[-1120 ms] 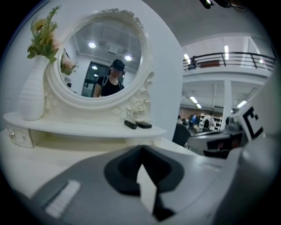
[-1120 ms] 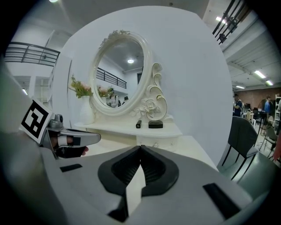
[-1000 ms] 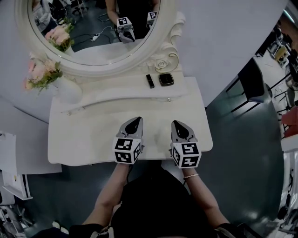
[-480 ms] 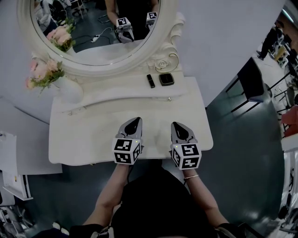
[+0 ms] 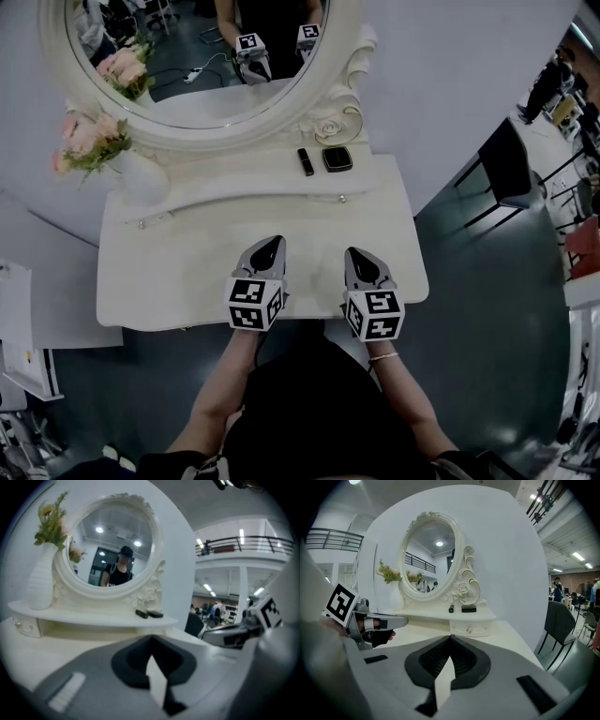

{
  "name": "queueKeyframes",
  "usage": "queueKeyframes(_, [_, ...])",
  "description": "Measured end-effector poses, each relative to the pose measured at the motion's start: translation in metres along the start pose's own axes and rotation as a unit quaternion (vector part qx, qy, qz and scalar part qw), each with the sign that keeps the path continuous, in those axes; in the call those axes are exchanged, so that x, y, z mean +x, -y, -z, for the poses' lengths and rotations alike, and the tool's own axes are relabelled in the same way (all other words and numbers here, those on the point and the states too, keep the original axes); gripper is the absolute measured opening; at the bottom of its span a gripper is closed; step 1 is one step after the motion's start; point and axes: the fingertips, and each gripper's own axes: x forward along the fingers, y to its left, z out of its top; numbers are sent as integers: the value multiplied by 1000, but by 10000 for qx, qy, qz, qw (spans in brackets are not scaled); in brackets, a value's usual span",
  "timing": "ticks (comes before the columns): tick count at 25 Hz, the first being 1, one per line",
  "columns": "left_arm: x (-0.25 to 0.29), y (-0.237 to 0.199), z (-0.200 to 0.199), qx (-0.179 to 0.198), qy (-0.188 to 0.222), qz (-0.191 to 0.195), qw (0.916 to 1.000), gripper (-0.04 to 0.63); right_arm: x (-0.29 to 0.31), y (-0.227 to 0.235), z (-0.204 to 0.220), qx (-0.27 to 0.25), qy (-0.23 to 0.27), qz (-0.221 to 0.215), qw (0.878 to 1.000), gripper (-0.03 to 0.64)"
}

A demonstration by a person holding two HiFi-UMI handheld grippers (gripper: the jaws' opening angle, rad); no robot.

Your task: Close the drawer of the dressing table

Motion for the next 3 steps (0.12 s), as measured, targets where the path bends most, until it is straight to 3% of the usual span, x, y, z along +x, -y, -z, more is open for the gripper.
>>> queueKeyframes(3, [0,-1,1,-4,-3,1,10000,5,1,1,0,-3,-2,29,10000,4])
